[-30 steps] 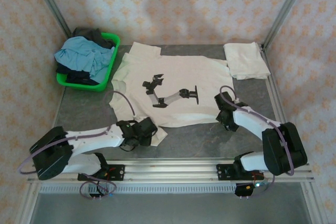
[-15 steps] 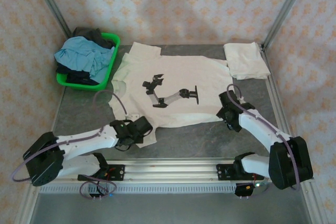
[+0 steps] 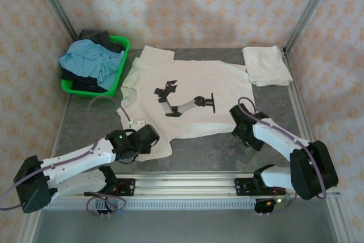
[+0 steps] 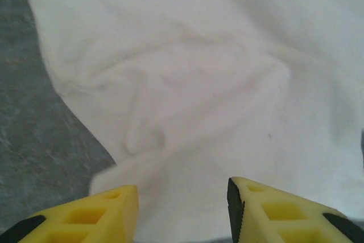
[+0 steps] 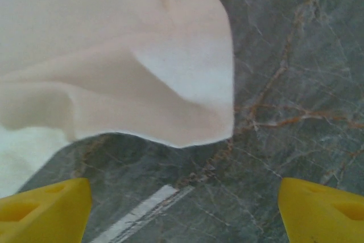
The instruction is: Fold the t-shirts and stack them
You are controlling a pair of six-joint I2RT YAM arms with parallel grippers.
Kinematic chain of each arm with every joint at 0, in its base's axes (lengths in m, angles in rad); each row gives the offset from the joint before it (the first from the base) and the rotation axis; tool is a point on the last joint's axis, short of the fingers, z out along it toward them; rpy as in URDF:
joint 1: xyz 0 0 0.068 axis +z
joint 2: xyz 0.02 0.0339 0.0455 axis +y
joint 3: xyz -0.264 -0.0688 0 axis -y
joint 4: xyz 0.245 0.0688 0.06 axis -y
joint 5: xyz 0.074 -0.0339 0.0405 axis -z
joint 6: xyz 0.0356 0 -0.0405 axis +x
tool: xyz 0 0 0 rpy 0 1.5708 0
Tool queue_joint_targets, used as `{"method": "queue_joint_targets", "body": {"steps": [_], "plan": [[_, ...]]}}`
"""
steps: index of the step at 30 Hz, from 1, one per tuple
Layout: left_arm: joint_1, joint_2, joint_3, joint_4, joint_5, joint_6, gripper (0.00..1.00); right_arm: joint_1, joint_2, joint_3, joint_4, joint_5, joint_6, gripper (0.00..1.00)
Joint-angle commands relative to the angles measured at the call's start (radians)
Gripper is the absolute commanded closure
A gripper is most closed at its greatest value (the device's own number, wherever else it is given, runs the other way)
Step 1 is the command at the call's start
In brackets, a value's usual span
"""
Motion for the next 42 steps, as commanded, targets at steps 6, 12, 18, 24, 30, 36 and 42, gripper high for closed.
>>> {"method": "queue_joint_targets", "body": {"steps": [6,12,18,24,30,36,42], "plan": [[-0.068,-0.055,-0.133,-0.108,-0.070,-0.257,0.51,0.007,-0.031,-0.051,0.006,0.030,0.043,0.15],[-0.065,-0.006,-0.155,0.004,-0.093,-0.201,0.46,0.004,-0.058,-0.070,0.074,0.030,0.043,0.17],[-0.038,0.123,-0.166,0.188,-0.043,-0.130,0.43,-0.020,-0.045,-0.081,0.159,0.034,0.018,0.21],[-0.010,0.201,-0.147,0.199,-0.033,-0.087,0.71,-0.060,0.032,-0.050,0.202,0.030,-0.032,0.27],[0.015,0.081,-0.136,0.167,-0.003,-0.045,1.00,-0.086,0.059,-0.044,0.201,0.054,-0.016,0.46],[0.034,-0.123,-0.070,0.007,-0.052,0.020,1.00,-0.096,0.045,-0.044,0.210,0.037,-0.024,0.81],[0.051,-0.214,0.041,-0.146,-0.143,0.052,1.00,-0.094,-0.103,0.000,0.056,0.065,-0.051,1.00]]}}
